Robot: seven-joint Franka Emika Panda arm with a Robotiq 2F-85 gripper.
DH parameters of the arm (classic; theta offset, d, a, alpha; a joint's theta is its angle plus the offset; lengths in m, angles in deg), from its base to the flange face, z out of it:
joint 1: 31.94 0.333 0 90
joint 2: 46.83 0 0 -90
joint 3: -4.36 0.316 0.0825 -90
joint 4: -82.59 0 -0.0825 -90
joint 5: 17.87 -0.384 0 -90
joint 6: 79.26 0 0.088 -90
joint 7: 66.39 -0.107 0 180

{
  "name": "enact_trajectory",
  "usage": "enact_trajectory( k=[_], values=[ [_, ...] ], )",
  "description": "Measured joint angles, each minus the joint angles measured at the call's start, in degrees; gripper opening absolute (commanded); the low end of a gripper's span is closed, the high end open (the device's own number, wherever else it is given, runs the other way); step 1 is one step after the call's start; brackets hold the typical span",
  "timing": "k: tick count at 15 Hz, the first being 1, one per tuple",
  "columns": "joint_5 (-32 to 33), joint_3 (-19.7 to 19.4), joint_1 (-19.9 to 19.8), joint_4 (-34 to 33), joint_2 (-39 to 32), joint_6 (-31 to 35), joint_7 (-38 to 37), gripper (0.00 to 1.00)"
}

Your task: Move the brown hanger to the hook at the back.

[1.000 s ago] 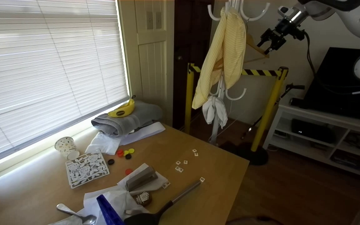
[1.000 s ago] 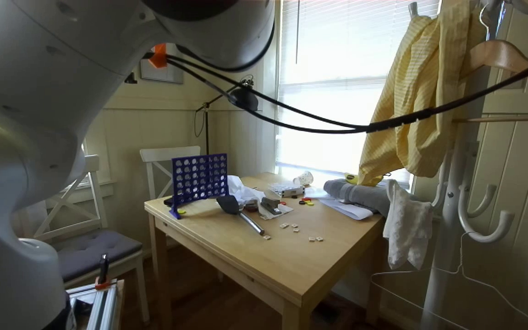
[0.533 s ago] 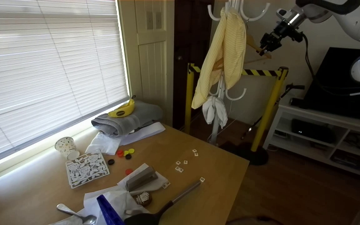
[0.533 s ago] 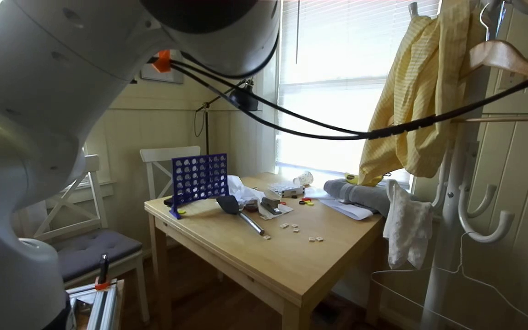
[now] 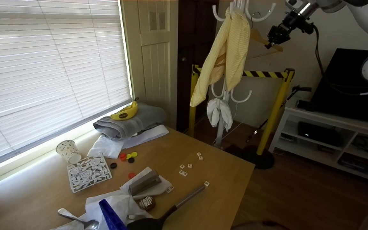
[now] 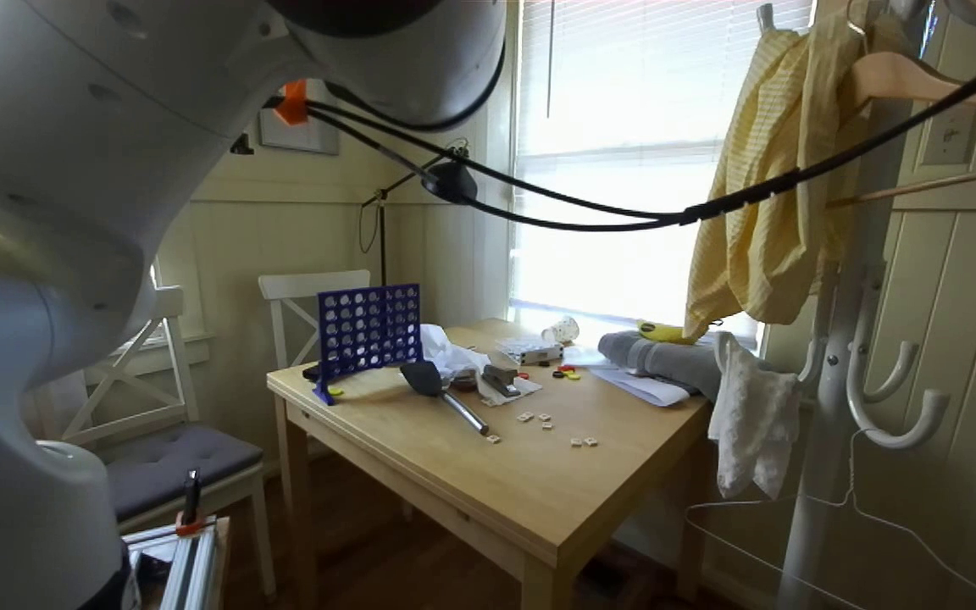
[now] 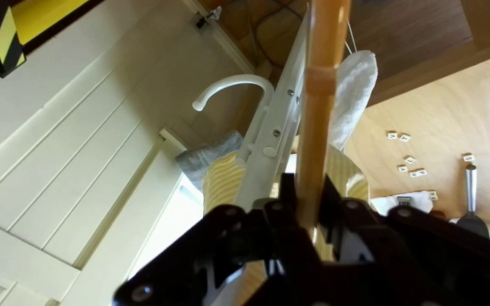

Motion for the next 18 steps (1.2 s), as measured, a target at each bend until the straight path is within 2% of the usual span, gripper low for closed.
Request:
enact_trajectory(
  k=[5,8,11,14,18],
  values=[
    [3.5,-1.1,1.4,-0.3,2.5,-5.5,-1.9,0.04],
    [3.9,-2.6,0.7,-0.3,3.3,-6.6,-4.4,0.04],
    [4.9,-5.2,-1.1,-0.3,4.5,-8.6,-6.2,0.04],
    [7.8,-7.9,-2.5,-0.3,5.8,-14.0,-5.7,0.04],
    [13.7,-10.8,-1.7,-0.2,6.3,-20.1,-6.1,0.04]
  ],
)
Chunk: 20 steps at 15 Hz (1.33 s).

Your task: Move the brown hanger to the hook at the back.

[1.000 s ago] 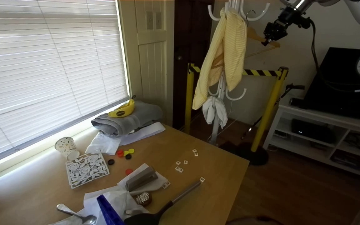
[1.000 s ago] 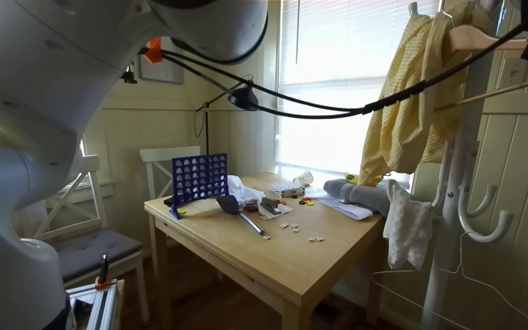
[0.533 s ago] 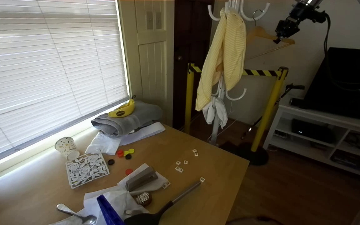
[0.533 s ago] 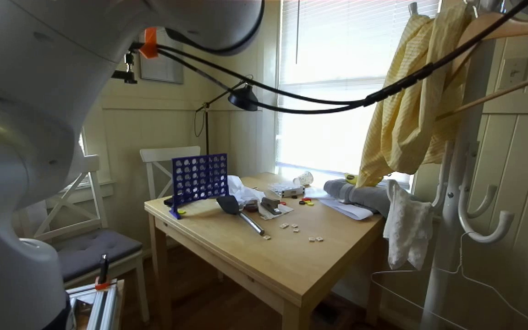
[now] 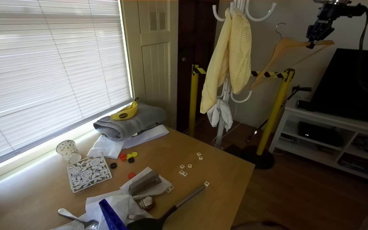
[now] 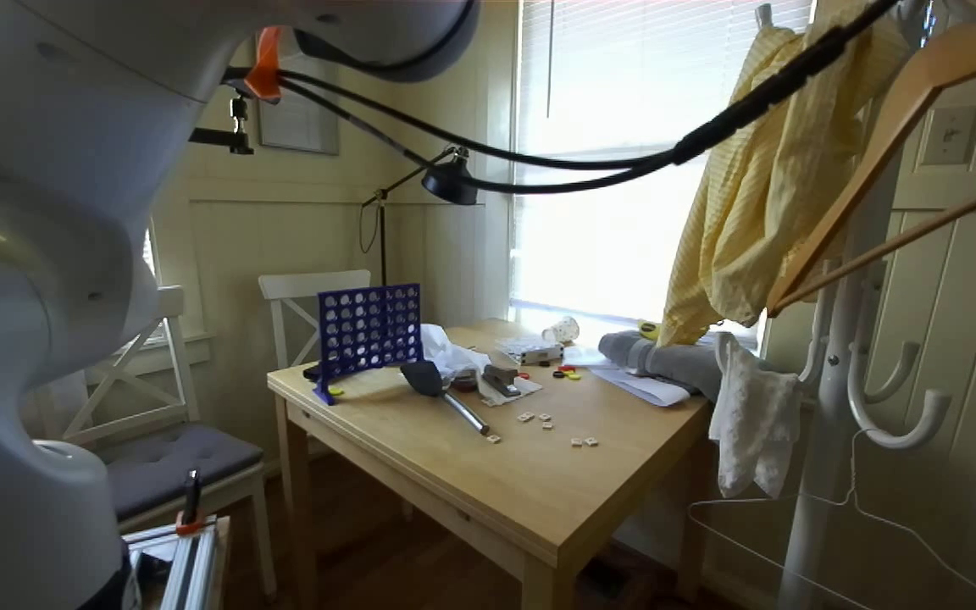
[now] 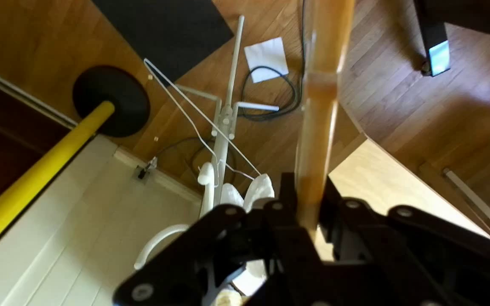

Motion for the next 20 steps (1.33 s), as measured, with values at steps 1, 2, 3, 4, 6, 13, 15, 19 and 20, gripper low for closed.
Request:
enact_trajectory(
  k=[1,2,3,4,6,13,15,19,20],
  values=[
    [1.0,-0.8,0.2,0.0,-0.1,-0.2,-1.6,0.04],
    [1.3,-1.5,0.3,0.0,-0.2,-0.1,-3.9,0.04],
    [1.3,-2.0,0.3,0.1,-0.2,0.6,-6.5,0.04],
    [1.2,-2.3,0.2,0.1,-0.3,1.7,-9.0,0.04],
    [0.7,-2.4,0.1,0.4,-0.6,5.4,-14.3,0.04],
    [0.2,-1.9,3.4,0.6,-4.6,24.4,-28.8,0.04],
    [0.0,-0.9,4.5,0.7,-6.4,26.6,-29.7,0.04],
    [-0.9,1.8,6.1,0.7,-8.8,29.6,-29.7,0.15],
    [-1.6,2.6,6.2,0.6,-9.2,30.2,-29.7,0.15]
  ],
)
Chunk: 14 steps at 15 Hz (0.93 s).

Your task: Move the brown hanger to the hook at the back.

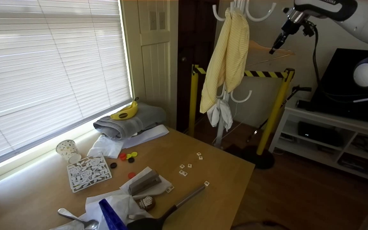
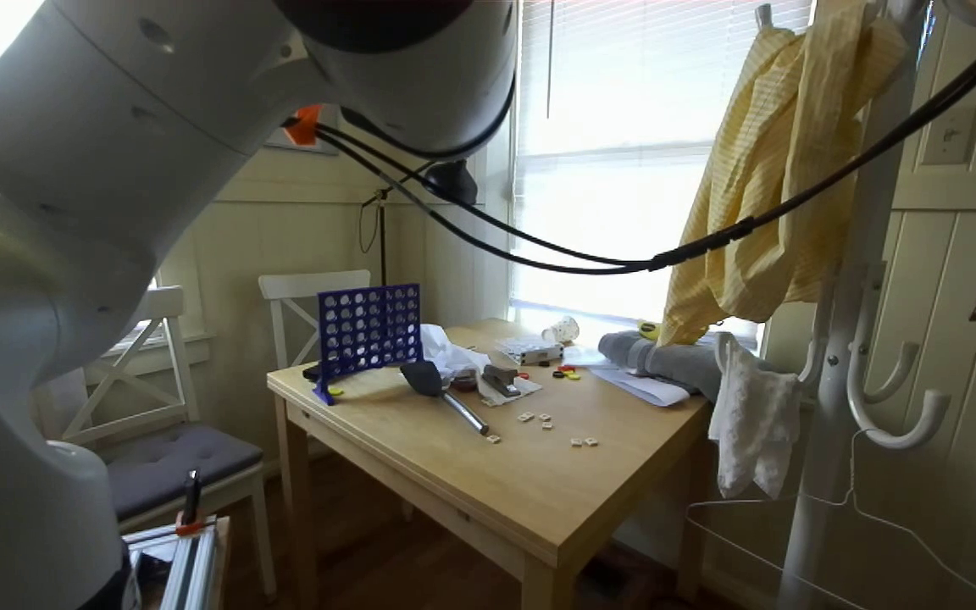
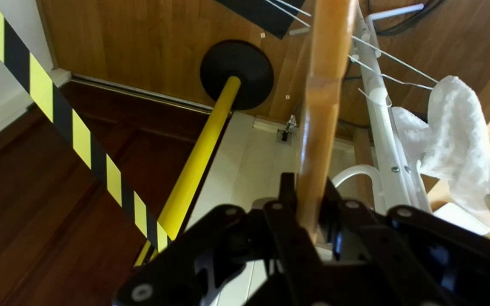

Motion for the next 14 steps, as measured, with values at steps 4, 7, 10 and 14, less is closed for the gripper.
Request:
enact_trajectory(
  k=[4,7,10,14],
  values=[
    [-0.6,0.7,-0.1,0.0,-0.2,0.4,0.0,0.04],
    [-0.3,0.5,0.1,0.0,-0.5,0.4,0.0,0.04],
    [-0.3,0.5,0.6,0.0,-0.7,0.3,0.0,0.04],
    [0.2,0.5,1.8,-0.6,-0.6,0.3,0.0,0.04]
  ],
)
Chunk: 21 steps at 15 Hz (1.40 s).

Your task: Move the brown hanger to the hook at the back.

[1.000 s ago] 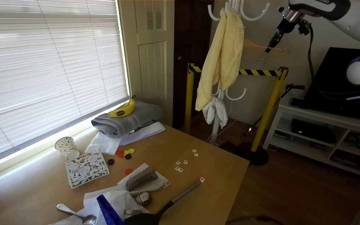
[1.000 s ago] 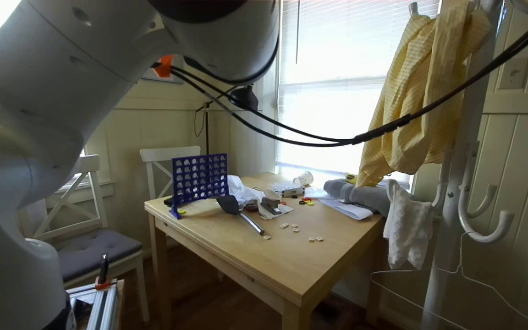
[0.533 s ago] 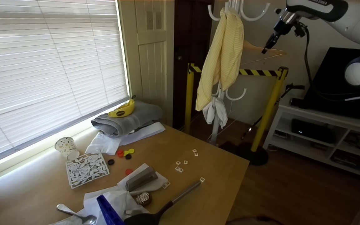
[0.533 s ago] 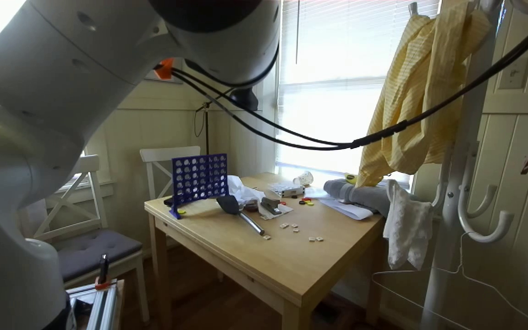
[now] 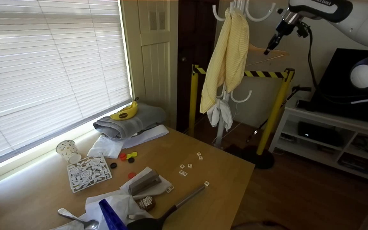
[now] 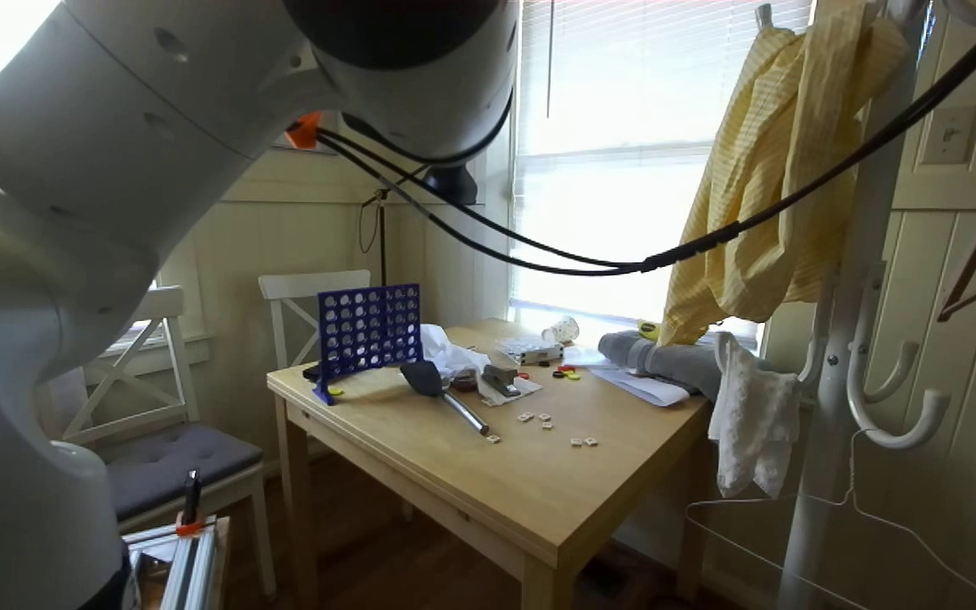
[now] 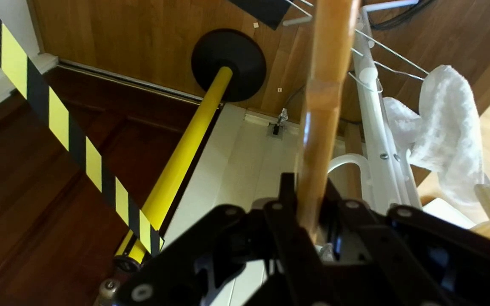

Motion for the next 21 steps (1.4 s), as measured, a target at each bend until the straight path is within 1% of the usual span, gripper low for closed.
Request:
enact_trajectory(
  k=[6,11,18,21],
  values=[
    [0.1,-0.2,1.3,-2.4,0.0,0.1,0.0,0.04],
    [0.1,-0.2,2.2,-2.6,0.0,0.5,-0.3,0.04],
    [0.6,-0.9,3.0,-3.2,0.2,0.0,-3.2,0.04],
    [7.3,5.1,1.0,-6.1,0.1,-0.8,-6.4,0.04]
  ],
)
